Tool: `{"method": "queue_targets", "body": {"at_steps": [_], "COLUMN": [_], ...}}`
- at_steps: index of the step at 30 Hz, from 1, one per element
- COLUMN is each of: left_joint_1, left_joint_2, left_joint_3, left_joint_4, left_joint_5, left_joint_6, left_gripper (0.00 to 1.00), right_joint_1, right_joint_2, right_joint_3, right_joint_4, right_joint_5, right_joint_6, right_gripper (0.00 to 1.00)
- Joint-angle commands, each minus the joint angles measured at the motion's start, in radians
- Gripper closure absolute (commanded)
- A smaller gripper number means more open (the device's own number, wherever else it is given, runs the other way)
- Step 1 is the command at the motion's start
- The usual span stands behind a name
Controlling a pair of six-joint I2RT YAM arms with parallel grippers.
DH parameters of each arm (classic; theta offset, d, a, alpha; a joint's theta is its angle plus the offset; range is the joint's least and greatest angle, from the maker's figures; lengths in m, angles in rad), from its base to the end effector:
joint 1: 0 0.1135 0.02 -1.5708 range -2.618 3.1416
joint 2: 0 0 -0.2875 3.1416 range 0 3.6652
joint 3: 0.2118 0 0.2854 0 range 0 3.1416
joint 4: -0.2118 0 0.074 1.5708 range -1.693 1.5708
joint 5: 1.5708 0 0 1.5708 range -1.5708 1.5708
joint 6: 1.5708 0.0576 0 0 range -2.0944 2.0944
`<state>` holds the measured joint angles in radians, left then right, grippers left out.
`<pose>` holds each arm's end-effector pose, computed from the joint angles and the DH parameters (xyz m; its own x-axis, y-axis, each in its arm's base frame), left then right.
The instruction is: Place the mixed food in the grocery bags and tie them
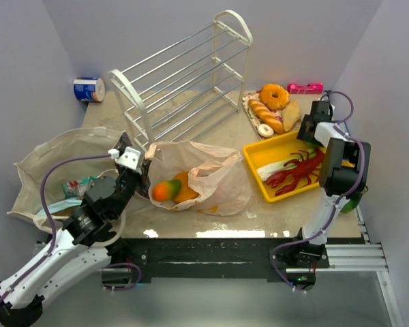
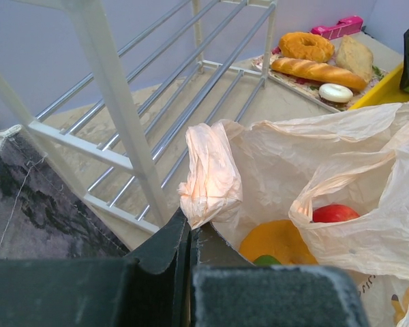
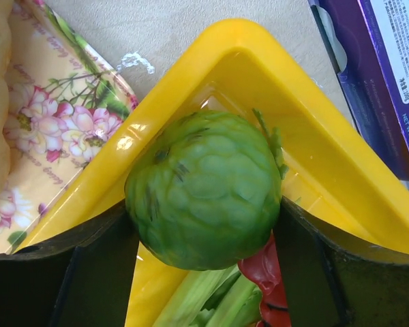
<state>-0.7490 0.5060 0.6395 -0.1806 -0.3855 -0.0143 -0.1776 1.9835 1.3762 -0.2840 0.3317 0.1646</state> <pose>0.1351 -0.0960 0.3435 -0.0396 0.0187 -0.9990 0.3553 0.9347 0.0034 0.4686 -0.1032 0.1670 -0.6949 0.2821 -0.6614 0.4889 0.8598 -0.1469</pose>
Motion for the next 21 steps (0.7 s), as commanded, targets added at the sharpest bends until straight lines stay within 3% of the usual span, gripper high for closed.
{"method": "queue_targets", "body": {"at_steps": [1, 7, 10, 13, 16, 21], "left_joint_1": [0.005, 0.004, 0.005, 0.005, 0.005, 0.005], "left_joint_2": [-0.001, -0.020, -0.027, -0.029, -0.027, -0.026], "left_joint_3": [0.006, 0.005, 0.003, 0.002, 0.003, 0.002], "left_joint_4": [0.044, 0.046, 0.047, 0.047, 0.046, 0.044], "left_joint_5": [0.000, -0.010, -0.015, -0.016, -0.023, -0.024], "left_joint_6": [0.010, 0.010, 0.010, 0.008, 0.010, 0.010], "left_gripper": [1.00, 1.00, 1.00, 1.00, 1.00, 1.00], "right_joint_1": [0.000, 0.009, 0.078, 0.264, 0.461, 0.800], "right_joint_2": [-0.112, -0.395, -0.578, -0.742, -0.855, -0.911], "right_joint_3": [-0.008, -0.107, -0.160, -0.172, -0.195, -0.256], "right_joint_4": [0.012, 0.077, 0.106, 0.095, 0.120, 0.209], "right_joint_5": [0.014, -0.124, -0.177, -0.177, -0.302, -0.396], "right_joint_6": [0.013, 0.038, 0.049, 0.039, 0.071, 0.150], "right_gripper": [0.59, 0.80, 0.87, 0.89, 0.89, 0.89]}}
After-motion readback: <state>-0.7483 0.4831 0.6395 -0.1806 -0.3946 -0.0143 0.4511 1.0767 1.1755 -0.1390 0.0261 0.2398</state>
